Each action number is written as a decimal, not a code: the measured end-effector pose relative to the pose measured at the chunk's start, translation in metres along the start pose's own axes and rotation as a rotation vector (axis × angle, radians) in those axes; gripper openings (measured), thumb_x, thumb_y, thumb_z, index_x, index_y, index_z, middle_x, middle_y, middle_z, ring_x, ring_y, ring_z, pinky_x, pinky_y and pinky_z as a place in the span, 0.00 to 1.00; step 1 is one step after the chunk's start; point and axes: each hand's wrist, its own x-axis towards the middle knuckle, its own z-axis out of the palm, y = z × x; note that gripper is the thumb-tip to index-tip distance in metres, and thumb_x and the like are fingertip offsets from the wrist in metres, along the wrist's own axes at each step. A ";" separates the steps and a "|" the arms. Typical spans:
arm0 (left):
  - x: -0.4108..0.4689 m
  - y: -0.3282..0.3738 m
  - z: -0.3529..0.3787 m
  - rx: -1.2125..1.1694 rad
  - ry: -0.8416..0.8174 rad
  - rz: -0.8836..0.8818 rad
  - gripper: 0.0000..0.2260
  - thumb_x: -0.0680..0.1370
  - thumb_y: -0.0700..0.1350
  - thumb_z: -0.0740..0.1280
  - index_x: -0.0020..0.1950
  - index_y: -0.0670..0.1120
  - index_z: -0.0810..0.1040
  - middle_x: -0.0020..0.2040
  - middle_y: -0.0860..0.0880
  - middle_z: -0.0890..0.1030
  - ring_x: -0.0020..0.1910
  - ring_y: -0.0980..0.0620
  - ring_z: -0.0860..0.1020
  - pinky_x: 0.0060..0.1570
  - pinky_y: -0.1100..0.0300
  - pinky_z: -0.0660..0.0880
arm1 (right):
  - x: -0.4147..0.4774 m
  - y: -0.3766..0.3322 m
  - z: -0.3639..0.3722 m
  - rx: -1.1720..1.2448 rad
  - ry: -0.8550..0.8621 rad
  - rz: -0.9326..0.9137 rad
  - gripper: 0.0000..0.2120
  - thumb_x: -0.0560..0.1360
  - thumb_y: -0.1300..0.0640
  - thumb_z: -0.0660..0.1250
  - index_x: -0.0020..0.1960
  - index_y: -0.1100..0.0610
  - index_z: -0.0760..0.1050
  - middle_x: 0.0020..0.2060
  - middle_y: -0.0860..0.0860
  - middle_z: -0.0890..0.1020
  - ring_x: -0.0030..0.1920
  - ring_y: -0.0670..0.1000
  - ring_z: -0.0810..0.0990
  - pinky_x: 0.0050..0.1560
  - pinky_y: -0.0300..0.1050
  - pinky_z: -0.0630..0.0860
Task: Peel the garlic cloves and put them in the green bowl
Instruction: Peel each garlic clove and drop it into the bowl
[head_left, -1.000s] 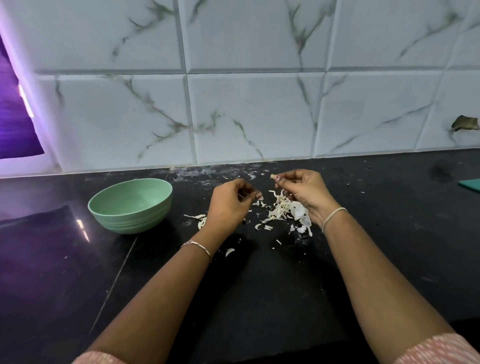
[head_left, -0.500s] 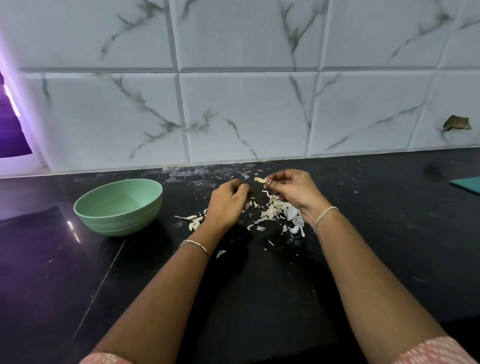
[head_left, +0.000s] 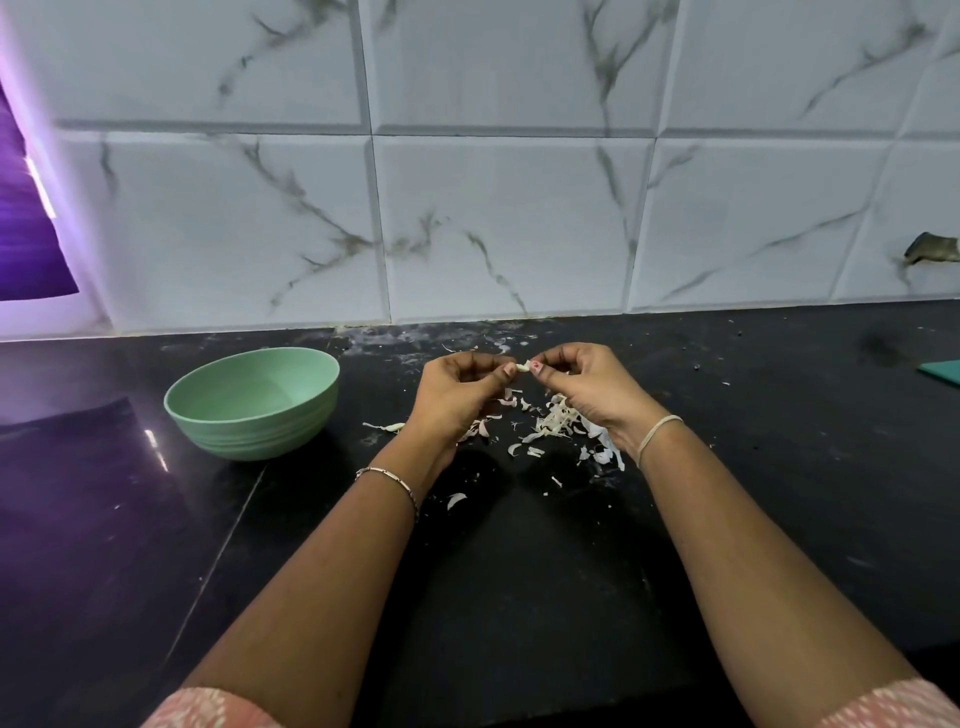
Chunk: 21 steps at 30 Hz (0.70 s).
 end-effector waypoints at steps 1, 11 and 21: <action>0.000 0.000 0.000 0.017 0.016 0.007 0.02 0.74 0.38 0.74 0.45 0.43 0.83 0.38 0.45 0.83 0.33 0.54 0.78 0.35 0.64 0.76 | 0.000 0.000 0.001 -0.022 -0.007 -0.016 0.04 0.77 0.62 0.69 0.50 0.60 0.81 0.38 0.46 0.80 0.38 0.40 0.74 0.38 0.26 0.70; -0.002 -0.002 0.007 0.443 0.217 0.214 0.02 0.72 0.46 0.75 0.41 0.50 0.84 0.33 0.54 0.83 0.32 0.62 0.78 0.39 0.66 0.77 | 0.001 0.003 0.008 -0.436 0.019 -0.146 0.07 0.76 0.61 0.68 0.49 0.52 0.83 0.42 0.47 0.84 0.44 0.45 0.80 0.49 0.44 0.77; 0.001 -0.001 0.008 0.337 0.283 0.166 0.05 0.71 0.47 0.76 0.36 0.52 0.83 0.33 0.51 0.84 0.37 0.53 0.84 0.48 0.51 0.81 | -0.004 -0.005 0.010 -0.643 0.110 -0.218 0.07 0.76 0.56 0.67 0.51 0.47 0.82 0.47 0.43 0.84 0.54 0.49 0.79 0.60 0.51 0.72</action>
